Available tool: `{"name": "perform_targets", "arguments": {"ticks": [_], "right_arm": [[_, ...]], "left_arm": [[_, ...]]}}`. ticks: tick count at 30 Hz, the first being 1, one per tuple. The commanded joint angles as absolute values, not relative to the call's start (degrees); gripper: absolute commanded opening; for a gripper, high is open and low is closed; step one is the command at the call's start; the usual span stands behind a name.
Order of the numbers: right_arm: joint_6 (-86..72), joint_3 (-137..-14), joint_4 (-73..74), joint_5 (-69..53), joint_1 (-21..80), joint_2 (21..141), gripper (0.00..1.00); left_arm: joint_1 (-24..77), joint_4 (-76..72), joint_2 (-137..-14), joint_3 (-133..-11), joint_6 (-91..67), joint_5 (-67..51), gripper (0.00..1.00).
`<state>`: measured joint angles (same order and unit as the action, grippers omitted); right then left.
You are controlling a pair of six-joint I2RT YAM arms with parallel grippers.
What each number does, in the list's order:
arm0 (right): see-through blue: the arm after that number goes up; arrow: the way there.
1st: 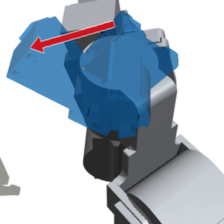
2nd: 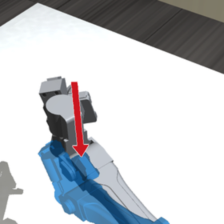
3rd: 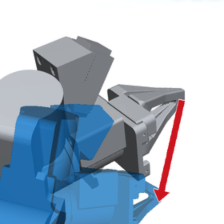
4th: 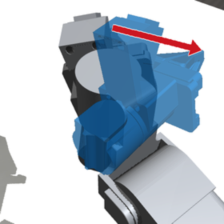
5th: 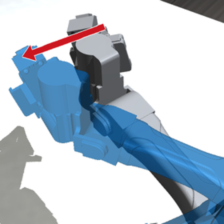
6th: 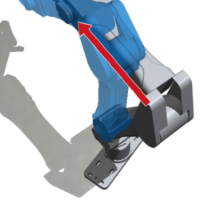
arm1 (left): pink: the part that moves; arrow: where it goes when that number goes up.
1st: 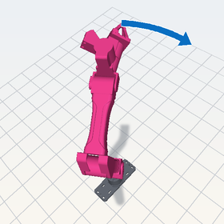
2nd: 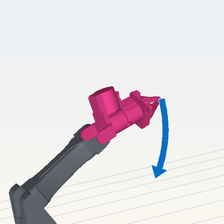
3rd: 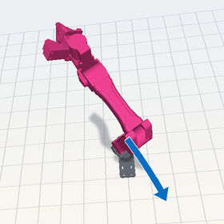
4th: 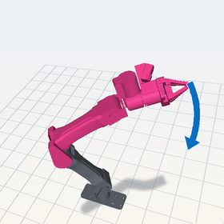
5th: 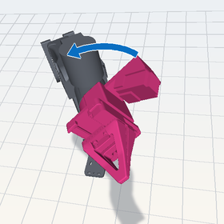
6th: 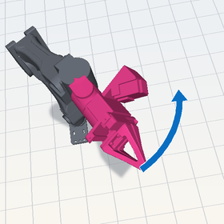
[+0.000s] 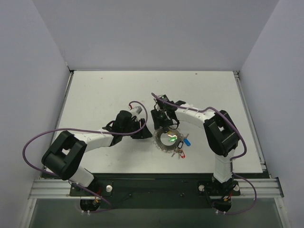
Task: Put the keys on the keyring
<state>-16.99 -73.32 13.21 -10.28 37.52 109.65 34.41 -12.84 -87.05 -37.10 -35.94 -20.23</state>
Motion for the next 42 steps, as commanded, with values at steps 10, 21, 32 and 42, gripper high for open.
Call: {"name": "perform_targets", "arguments": {"ticks": [10,21,32,42], "right_arm": [[-15.9,-74.2,13.8,-3.3,39.6,110.4,0.26],[-14.8,-75.4,13.8,2.5,39.6,109.3,0.17],[-14.9,-76.1,14.6,10.4,39.4,107.5,0.17],[-19.0,-71.0,14.6,12.9,35.7,101.2,0.49]], "left_arm": [[34.2,-15.6,-87.5,-37.8,-36.5,-21.2,0.57],[34.3,-15.8,-87.7,-37.6,-36.5,-21.0,0.57],[34.2,-15.5,-88.3,-38.4,-35.9,-21.3,0.57],[34.2,-15.0,-89.0,-39.1,-35.3,-21.3,0.57]]}}
